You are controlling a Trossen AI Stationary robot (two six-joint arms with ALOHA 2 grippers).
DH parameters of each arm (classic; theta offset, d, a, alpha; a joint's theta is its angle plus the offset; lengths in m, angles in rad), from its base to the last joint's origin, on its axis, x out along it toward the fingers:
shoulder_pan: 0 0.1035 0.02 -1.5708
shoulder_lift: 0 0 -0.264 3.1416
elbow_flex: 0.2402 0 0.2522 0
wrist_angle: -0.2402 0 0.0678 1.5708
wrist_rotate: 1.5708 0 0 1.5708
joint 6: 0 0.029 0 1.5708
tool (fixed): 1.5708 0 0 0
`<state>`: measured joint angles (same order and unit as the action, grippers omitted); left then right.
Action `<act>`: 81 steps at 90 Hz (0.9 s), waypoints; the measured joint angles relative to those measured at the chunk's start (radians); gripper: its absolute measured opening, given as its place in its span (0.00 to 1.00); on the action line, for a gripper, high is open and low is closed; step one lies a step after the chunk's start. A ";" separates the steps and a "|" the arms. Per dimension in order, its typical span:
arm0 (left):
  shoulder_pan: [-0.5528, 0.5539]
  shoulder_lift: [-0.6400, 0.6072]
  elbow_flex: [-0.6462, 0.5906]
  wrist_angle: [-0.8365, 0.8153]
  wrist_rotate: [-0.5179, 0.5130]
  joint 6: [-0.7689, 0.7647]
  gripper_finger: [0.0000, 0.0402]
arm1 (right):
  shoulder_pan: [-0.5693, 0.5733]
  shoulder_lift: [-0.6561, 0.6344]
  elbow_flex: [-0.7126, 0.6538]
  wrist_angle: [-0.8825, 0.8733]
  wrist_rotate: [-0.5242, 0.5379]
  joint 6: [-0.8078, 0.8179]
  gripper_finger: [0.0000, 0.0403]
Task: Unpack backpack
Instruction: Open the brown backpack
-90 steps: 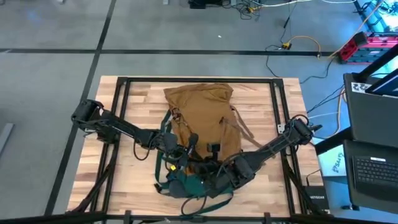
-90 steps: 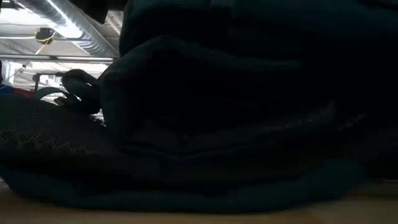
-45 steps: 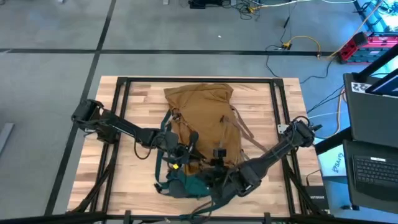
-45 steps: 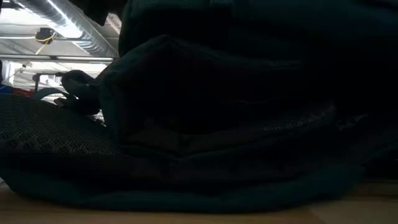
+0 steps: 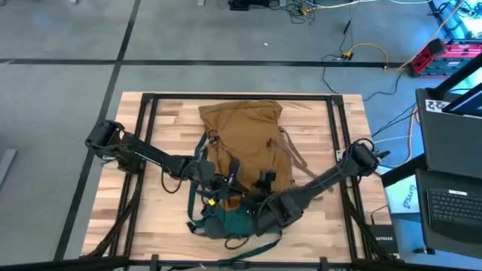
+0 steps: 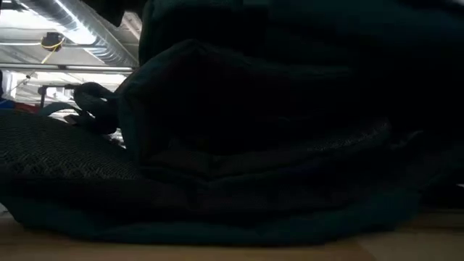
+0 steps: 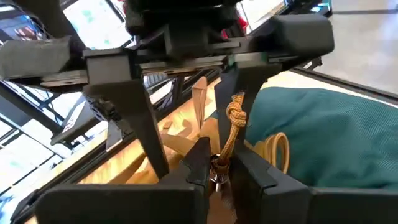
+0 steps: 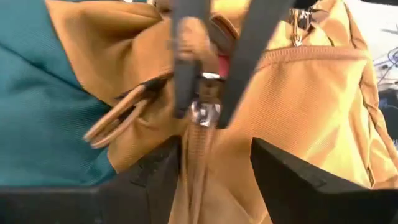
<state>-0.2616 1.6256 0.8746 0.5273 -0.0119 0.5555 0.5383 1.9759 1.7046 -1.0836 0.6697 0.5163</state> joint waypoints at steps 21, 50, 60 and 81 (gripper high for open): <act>-0.008 -0.003 0.000 0.004 -0.004 0.002 0.05 | -0.009 0.000 -0.014 0.017 -0.026 -0.020 0.34; -0.010 -0.014 0.000 -0.033 -0.059 0.022 0.05 | -0.009 0.000 -0.014 0.013 -0.111 -0.017 0.03; -0.010 -0.043 0.000 -0.113 -0.101 -0.002 0.05 | -0.009 0.000 -0.014 -0.001 -0.151 0.018 0.02; -0.015 -0.113 0.001 -0.283 -0.225 -0.016 0.05 | 0.024 0.000 -0.015 -0.025 -0.163 0.065 0.01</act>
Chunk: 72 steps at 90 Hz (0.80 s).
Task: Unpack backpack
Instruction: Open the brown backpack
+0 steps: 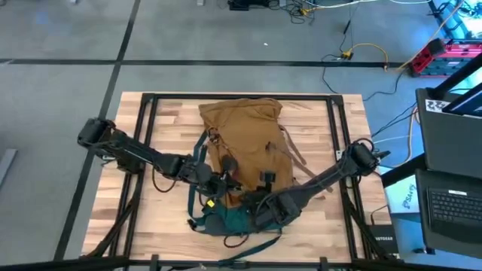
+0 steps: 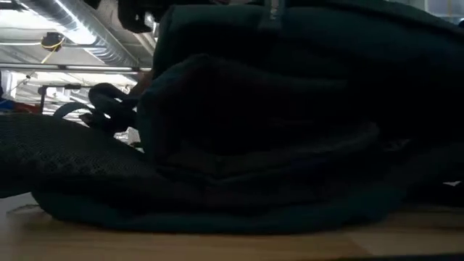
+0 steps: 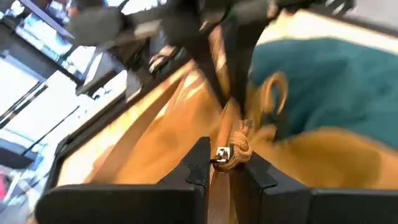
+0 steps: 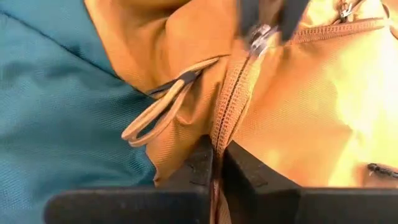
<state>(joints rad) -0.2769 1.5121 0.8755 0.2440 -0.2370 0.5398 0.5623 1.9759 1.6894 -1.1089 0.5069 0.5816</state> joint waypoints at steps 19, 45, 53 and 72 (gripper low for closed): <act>0.018 -0.039 0.000 -0.125 -0.107 -0.013 0.05 | 0.040 0.001 -0.001 -0.020 -0.010 0.063 0.00; 0.129 -0.039 0.001 -0.274 -0.147 -0.092 0.05 | 0.109 0.002 -0.002 -0.073 -0.031 0.194 0.00; 0.168 -0.039 0.001 -0.309 -0.158 -0.106 0.05 | 0.129 0.002 -0.002 -0.098 -0.037 0.236 0.00; 0.251 -0.039 0.001 -0.382 -0.174 -0.121 0.05 | 0.160 0.002 -0.002 -0.135 -0.042 0.305 0.00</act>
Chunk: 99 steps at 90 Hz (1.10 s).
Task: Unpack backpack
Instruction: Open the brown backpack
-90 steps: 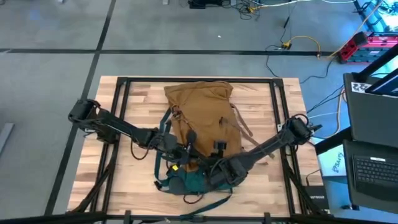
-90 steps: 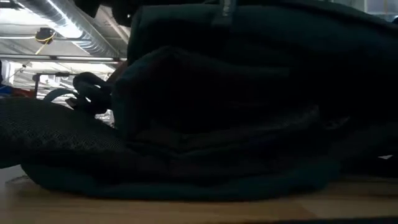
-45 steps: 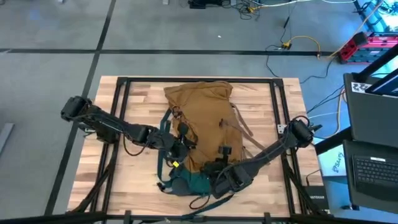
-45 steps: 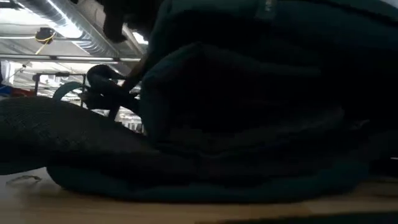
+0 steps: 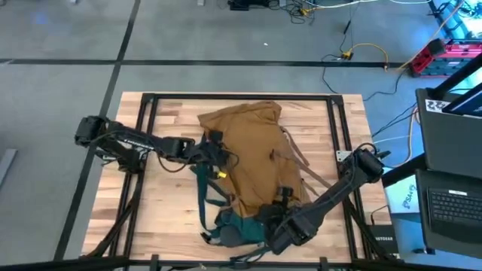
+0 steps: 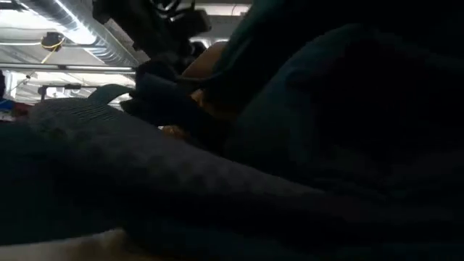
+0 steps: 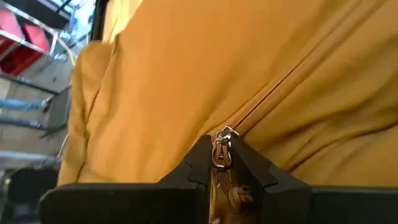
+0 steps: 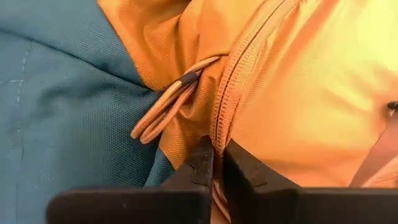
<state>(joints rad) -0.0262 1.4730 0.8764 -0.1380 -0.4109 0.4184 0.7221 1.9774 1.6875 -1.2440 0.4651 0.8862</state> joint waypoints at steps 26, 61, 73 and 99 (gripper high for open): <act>-0.003 -0.001 -0.002 -0.013 0.082 0.009 0.20 | 0.000 0.000 0.000 -0.013 0.028 -0.019 0.04; -0.196 -0.196 0.002 -0.162 -0.034 -0.047 0.47 | -0.002 0.000 0.001 -0.015 0.066 -0.056 0.06; -0.270 -0.251 -0.042 -0.215 -0.074 -0.192 0.48 | -0.002 0.000 0.001 -0.015 0.068 -0.062 0.06; -0.309 -0.252 -0.305 0.075 -0.089 -0.303 0.46 | -0.003 0.000 0.001 -0.012 0.102 -0.079 0.06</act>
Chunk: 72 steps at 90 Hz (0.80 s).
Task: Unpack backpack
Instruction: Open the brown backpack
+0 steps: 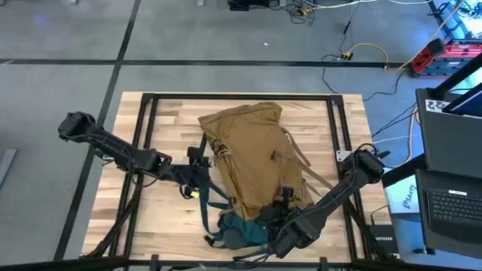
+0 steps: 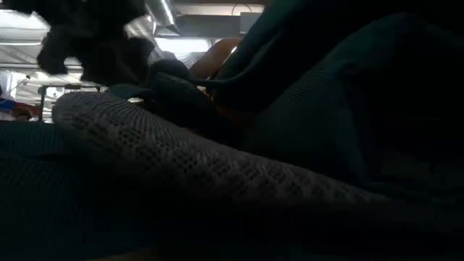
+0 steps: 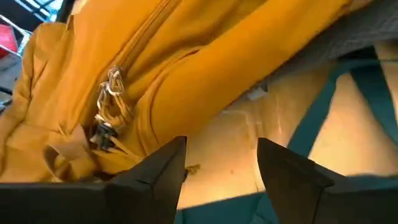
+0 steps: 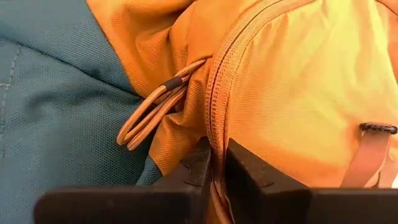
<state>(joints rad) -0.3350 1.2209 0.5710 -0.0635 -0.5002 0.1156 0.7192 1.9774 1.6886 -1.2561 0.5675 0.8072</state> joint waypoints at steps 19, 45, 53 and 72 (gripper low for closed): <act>0.085 0.000 -0.108 0.199 0.003 -0.001 0.45 | 0.000 0.000 0.000 0.008 0.013 -0.001 0.06; 0.249 0.000 -0.130 0.239 0.180 0.038 0.45 | 0.000 0.000 0.000 0.025 0.017 -0.002 0.06; 0.291 0.000 -0.130 0.244 0.158 0.079 0.45 | 0.000 0.000 0.000 0.026 0.017 -0.002 0.06; 0.381 0.000 -0.129 0.347 0.107 0.154 0.45 | -0.001 0.000 0.000 0.038 0.026 -0.001 0.06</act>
<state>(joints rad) 0.0457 1.2209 0.4415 0.2837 -0.3932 0.2701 0.7186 1.9774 1.6886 -1.2179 0.5936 0.8059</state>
